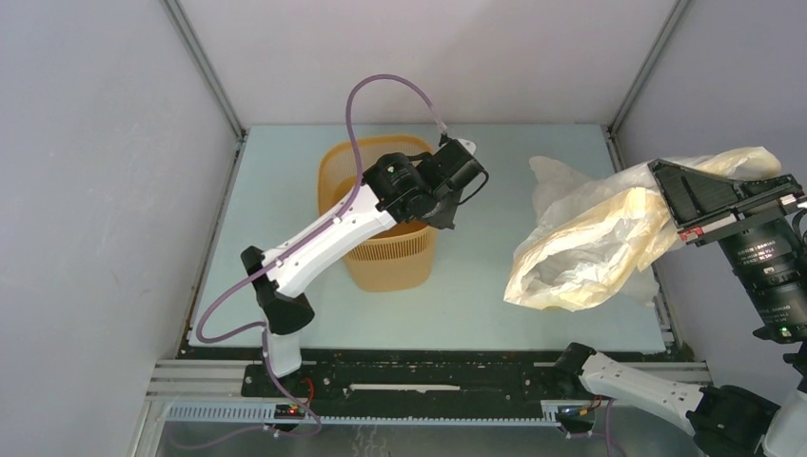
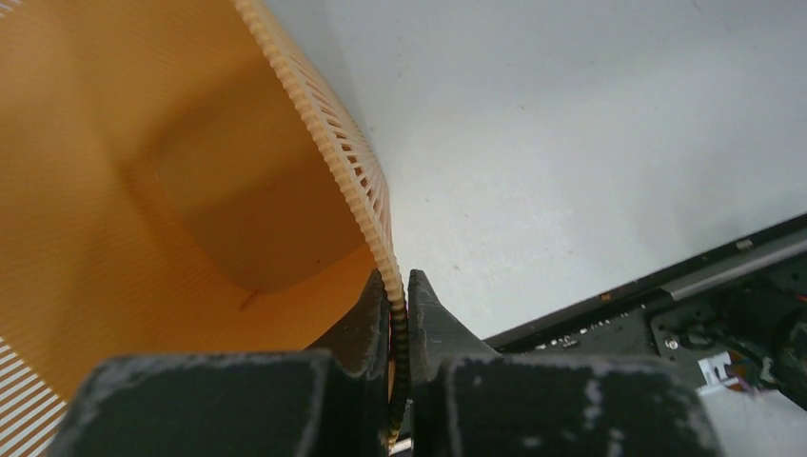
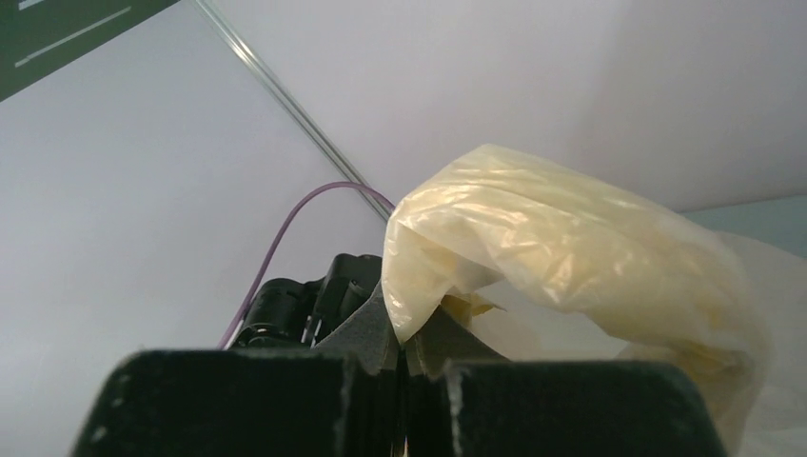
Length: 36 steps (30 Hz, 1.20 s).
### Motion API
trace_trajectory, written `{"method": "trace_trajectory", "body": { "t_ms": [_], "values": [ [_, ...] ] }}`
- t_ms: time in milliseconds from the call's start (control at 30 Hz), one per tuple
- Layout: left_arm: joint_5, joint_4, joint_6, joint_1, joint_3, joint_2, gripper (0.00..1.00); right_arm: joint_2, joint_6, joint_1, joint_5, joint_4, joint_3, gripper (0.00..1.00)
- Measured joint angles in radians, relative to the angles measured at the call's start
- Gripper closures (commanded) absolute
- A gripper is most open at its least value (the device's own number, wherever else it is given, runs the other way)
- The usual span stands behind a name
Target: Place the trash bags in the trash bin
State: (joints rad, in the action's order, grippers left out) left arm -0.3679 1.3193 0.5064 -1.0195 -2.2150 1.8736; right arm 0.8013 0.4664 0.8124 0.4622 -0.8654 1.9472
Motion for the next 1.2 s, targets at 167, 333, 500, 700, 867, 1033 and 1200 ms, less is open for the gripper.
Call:
{"method": "trace_trajectory", "body": {
  "t_ms": [167,333,500,700,867,1033,1200],
  "values": [
    [0.032,-0.001,0.001,-0.019,0.000,-0.011,0.69,0.025,0.005,0.000,-0.031,0.037,0.012,1.00],
    [0.069,-0.023,0.017,-0.021,0.000,-0.070,0.44,0.069,0.060,0.000,-0.133,0.102,0.034,1.00],
    [0.079,-0.097,0.020,-0.021,0.037,-0.249,0.37,0.173,0.141,0.000,-0.287,0.239,0.109,1.00],
    [0.042,-0.357,0.053,-0.021,0.437,-0.806,0.33,0.305,0.314,0.002,-0.477,0.537,0.138,1.00],
    [-0.015,-0.483,0.129,-0.021,0.685,-1.173,0.29,0.532,0.517,0.041,-0.578,0.738,0.338,1.00],
    [-0.021,-0.505,0.195,-0.021,0.812,-1.273,0.26,0.661,0.695,0.037,-0.624,0.833,0.381,1.00],
    [-0.016,-0.509,0.213,-0.021,0.865,-1.274,0.26,0.564,0.819,-0.042,-0.629,0.888,0.045,1.00]
  ]
}}
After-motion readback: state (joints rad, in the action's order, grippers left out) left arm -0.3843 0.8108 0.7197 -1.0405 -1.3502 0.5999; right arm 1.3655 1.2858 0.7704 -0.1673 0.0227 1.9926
